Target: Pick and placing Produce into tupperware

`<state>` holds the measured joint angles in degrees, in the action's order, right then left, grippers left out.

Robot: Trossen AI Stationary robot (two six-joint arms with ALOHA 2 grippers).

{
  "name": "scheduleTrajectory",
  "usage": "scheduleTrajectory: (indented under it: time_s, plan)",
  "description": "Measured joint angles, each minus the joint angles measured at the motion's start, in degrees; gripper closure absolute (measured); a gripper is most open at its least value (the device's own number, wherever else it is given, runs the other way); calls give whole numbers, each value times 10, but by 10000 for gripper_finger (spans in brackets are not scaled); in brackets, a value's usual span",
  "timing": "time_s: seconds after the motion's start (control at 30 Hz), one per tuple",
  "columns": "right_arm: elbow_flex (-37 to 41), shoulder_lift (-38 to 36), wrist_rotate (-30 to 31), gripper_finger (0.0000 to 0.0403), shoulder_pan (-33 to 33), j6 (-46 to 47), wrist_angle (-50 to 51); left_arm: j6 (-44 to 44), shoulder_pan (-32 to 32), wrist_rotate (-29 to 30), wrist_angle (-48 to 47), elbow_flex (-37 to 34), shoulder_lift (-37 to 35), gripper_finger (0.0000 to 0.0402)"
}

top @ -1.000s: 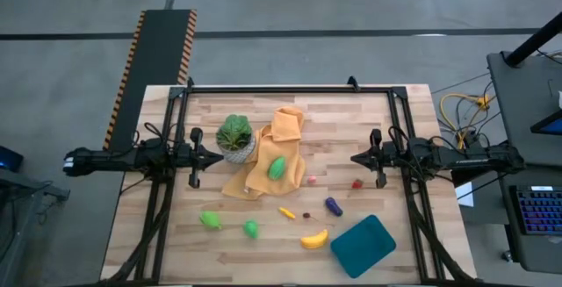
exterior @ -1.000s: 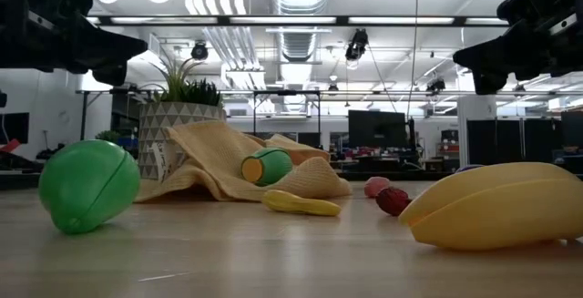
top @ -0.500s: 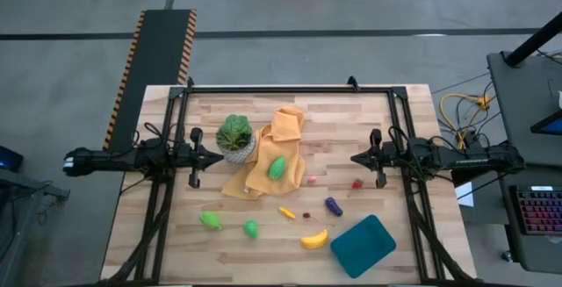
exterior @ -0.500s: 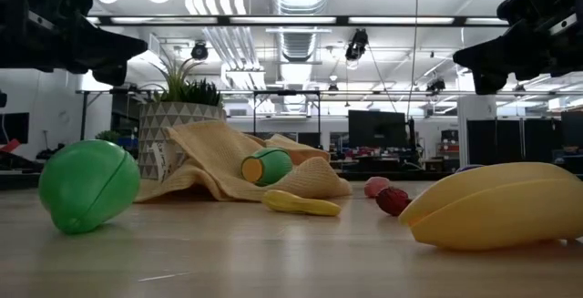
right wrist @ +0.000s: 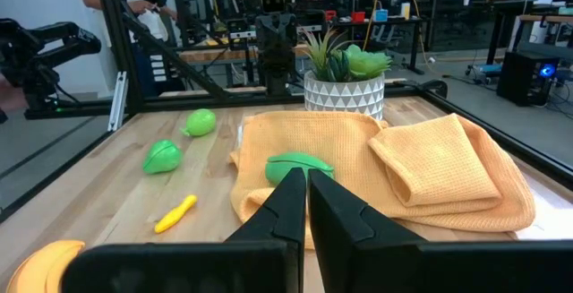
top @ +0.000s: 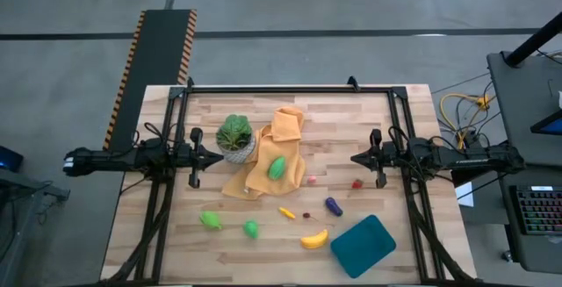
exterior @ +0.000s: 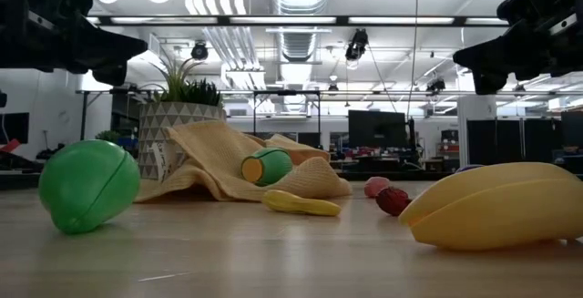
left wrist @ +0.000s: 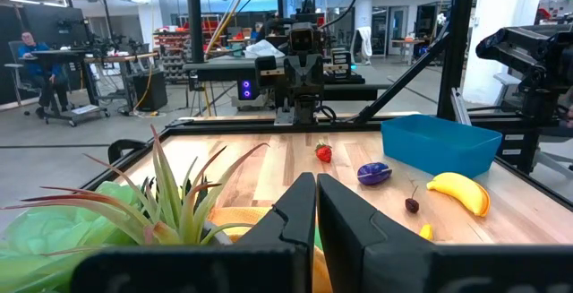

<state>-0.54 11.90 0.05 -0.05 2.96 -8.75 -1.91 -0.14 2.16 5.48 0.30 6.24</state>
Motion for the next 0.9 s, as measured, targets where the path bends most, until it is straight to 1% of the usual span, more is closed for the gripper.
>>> scheduleTrajectory:
  time_s: [0.7, 0.9]
  plan:
    - [0, 0, 0, 394, 0, 1, -1, 0, 0, 0, 0, 0, 0, 402]
    - [0, 0, 0, 394, 0, 58, -6, 0, 0, 0, 35, 0, 0, 402]
